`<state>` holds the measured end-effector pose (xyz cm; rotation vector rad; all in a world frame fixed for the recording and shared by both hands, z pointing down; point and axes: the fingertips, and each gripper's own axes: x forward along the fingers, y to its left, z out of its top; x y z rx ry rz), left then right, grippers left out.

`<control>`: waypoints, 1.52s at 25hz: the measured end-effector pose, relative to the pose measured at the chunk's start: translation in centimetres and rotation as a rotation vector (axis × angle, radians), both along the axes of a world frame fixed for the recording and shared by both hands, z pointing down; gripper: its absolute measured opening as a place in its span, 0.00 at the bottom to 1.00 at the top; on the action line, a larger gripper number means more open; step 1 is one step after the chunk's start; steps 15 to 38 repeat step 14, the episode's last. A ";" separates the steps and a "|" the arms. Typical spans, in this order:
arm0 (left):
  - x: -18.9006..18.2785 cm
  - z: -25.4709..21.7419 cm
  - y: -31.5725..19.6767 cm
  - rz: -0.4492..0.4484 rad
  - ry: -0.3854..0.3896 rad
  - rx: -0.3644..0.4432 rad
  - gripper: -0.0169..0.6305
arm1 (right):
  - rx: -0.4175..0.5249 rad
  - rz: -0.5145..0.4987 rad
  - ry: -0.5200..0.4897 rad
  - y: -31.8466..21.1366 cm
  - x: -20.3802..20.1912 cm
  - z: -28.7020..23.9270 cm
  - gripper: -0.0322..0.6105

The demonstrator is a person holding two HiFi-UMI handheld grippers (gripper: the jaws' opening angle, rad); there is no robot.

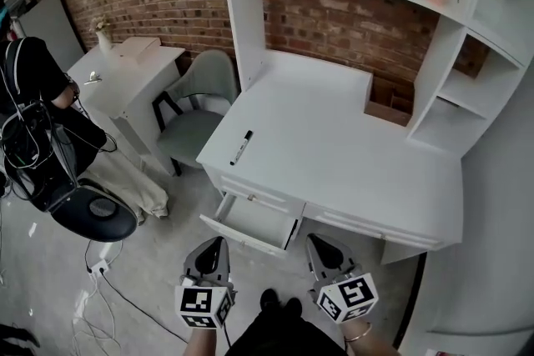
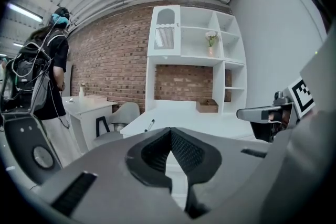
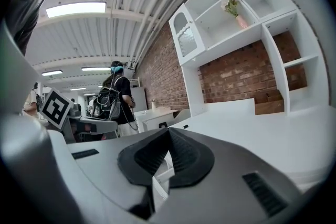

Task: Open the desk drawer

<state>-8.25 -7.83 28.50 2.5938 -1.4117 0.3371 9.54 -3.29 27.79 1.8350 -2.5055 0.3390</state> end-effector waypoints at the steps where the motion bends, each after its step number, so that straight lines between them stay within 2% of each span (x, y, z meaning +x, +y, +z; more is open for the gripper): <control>1: 0.0 -0.1 0.1 -0.002 0.002 0.002 0.04 | 0.003 0.003 0.001 0.1 0.2 -0.1 0.06; 9: 0.7 -1.3 0.5 0.011 0.011 0.011 0.04 | 0.017 0.008 0.006 0.5 0.3 -1.0 0.06; 38: 0.8 -1.2 0.8 0.019 0.006 0.001 0.04 | 0.026 0.011 0.011 0.5 0.5 -1.4 0.06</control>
